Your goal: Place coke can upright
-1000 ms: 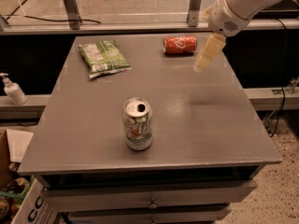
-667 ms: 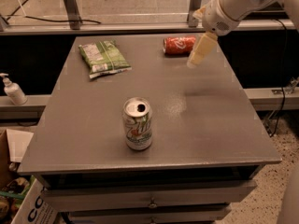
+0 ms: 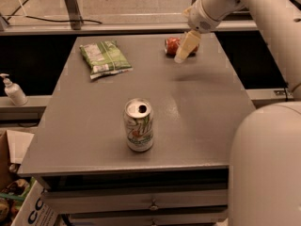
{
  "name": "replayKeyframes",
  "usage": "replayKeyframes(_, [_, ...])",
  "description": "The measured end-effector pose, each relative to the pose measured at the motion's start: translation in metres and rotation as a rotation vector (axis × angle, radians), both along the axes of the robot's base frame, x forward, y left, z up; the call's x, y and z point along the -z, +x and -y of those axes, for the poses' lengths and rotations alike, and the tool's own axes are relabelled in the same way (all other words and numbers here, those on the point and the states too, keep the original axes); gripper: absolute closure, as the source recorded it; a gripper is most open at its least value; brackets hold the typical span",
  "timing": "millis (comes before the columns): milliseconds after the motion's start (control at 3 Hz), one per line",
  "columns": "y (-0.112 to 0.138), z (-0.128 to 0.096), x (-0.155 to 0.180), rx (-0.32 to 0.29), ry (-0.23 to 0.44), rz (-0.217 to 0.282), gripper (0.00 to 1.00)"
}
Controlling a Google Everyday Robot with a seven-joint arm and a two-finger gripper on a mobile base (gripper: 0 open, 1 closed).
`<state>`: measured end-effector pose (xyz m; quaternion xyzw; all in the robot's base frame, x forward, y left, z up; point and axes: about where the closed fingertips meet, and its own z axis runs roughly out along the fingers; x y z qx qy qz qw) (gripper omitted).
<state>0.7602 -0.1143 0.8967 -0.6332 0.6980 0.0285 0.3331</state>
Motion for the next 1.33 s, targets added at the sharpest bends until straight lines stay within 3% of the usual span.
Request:
replayKeyframes(667, [0.032, 0.0, 0.008, 0.181, 0.005, 0.037, 0.0])
replayKeyframes(1333, [0.033, -0.013, 0.029, 0.231, -0.01, -0.019, 0.0])
